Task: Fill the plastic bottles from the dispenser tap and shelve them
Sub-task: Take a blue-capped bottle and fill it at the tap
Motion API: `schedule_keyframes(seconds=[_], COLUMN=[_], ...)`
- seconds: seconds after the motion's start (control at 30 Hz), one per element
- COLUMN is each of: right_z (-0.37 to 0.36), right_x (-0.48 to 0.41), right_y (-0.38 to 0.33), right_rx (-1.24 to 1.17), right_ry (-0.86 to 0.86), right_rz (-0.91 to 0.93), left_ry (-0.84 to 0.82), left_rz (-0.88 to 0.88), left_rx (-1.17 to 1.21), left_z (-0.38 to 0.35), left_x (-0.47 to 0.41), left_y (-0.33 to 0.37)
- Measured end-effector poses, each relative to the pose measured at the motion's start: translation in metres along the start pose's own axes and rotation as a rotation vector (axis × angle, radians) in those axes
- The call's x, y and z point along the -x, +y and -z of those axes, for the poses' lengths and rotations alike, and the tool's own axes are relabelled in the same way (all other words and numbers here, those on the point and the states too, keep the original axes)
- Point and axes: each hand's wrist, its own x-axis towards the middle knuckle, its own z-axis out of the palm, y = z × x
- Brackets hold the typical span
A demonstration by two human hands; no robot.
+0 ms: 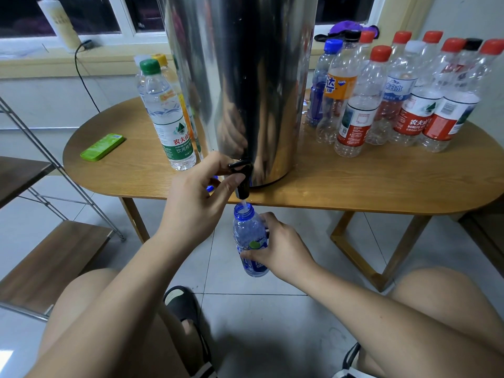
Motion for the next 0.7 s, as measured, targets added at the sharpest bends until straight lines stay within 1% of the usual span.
schedule_keyframes(seconds=[0.7], right_z=[-0.0011], right_x=[-0.0004], right_y=[0.0009], right_rx=[0.006], right_ry=[-0.008], right_rz=[-0.002], left_ry=[-0.002], left_rz=[-0.002], left_rx=[-0.002], left_z=[0.0005], left_x=[0.0001], left_y=[0.0001])
